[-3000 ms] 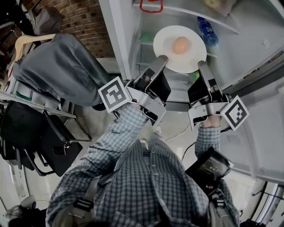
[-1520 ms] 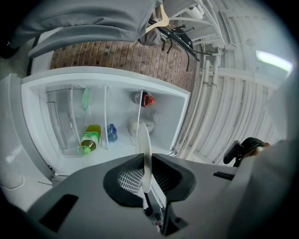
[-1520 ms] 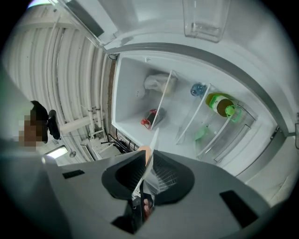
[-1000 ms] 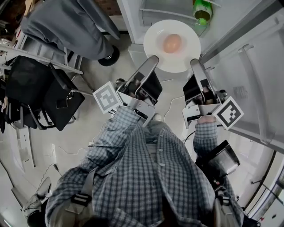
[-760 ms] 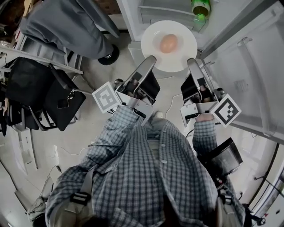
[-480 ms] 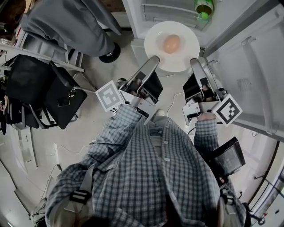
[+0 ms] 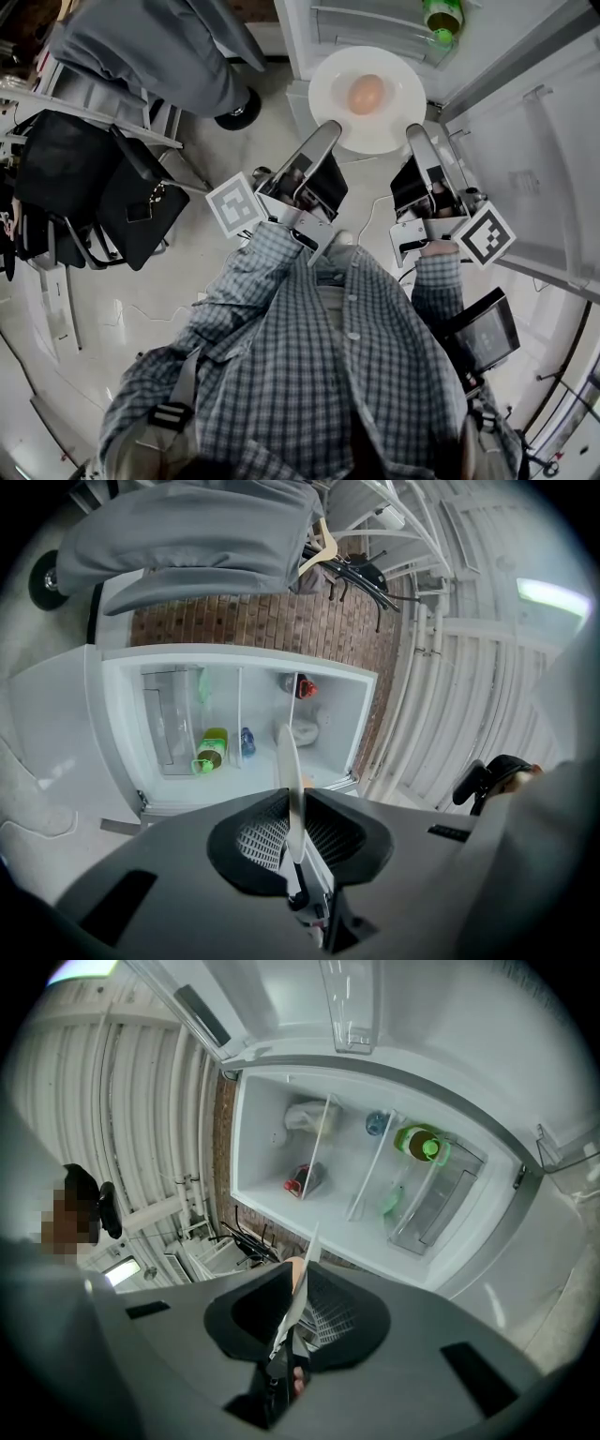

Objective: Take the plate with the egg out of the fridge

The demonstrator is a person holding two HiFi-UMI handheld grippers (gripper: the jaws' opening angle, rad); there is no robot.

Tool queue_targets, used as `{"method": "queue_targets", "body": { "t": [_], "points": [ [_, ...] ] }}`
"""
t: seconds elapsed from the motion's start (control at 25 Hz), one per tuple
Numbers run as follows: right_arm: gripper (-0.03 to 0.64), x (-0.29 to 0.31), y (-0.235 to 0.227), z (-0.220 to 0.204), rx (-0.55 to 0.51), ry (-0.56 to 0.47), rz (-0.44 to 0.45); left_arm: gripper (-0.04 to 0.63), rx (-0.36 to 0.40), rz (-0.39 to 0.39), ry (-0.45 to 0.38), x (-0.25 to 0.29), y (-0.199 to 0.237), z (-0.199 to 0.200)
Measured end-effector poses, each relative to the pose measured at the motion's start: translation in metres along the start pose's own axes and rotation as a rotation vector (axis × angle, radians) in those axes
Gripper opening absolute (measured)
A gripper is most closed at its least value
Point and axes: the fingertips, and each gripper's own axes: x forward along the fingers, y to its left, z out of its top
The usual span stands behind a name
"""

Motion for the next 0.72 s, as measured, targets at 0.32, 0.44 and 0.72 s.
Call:
{"method": "queue_targets", "body": {
  "t": [0.32, 0.44, 0.72],
  "points": [
    [0.055, 0.0009, 0.0037, 0.0003, -0.007, -0.017, -0.010, 0.057, -0.010, -0.016, 0.017, 0.0031, -0.0043, 0.0023],
    [0.055, 0.0014, 0.0029, -0.0004, -0.011, -0.017, -0.018, 0.057, -0.013, -0.011, 0.024, 0.0026, -0.0022, 0.0033],
    [0.055, 0.0015, -0.0009, 0.0014, -0.007, -0.027, -0.032, 0.057, -0.026, -0.003, 0.029, 0.0041, 0.0033, 0.0034]
  ]
}}
